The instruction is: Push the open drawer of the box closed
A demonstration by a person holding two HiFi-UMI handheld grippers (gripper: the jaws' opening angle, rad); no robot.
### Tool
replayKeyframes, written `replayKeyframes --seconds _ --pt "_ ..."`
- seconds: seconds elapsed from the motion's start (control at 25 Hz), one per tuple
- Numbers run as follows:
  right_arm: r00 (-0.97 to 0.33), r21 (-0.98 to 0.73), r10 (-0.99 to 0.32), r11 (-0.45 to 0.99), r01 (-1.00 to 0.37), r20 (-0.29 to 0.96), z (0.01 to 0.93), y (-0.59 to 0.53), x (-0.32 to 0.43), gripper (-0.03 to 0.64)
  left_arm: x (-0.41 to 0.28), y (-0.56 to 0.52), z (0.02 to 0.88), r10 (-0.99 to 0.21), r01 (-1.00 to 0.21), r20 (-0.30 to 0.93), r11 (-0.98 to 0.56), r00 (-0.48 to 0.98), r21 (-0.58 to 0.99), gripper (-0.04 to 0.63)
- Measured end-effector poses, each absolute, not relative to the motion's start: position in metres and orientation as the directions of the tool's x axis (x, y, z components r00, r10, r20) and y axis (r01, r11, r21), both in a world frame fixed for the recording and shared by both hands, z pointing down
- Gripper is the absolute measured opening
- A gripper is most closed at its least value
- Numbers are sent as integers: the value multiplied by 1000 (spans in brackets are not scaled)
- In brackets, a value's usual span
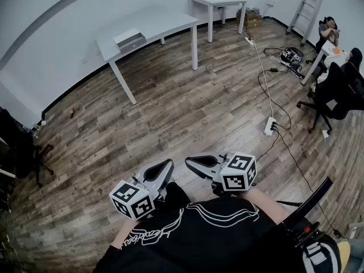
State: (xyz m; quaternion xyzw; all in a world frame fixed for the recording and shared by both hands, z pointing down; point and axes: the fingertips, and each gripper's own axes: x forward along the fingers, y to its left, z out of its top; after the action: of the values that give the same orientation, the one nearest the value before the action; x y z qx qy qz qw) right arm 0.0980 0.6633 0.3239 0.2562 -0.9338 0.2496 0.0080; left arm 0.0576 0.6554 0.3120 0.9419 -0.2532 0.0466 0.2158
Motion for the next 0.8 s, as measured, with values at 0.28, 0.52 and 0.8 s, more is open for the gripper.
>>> replayKeyframes --seconds 0.28,0.52,0.8 --pt "-842 -465 -513 712 -526 166 344 579 100 9 64 567 334 -409 -449 185 -796 893 406 8" --pt "-837 -485 -512 692 -534 191 363 468 80 9 53 453 341 -379 -418 177 -820 908 390 8" --pt "-845 -441 -497 724 -530 199 350 316 23 9 -21 300 336 -443 -485 199 -779 874 398 8"
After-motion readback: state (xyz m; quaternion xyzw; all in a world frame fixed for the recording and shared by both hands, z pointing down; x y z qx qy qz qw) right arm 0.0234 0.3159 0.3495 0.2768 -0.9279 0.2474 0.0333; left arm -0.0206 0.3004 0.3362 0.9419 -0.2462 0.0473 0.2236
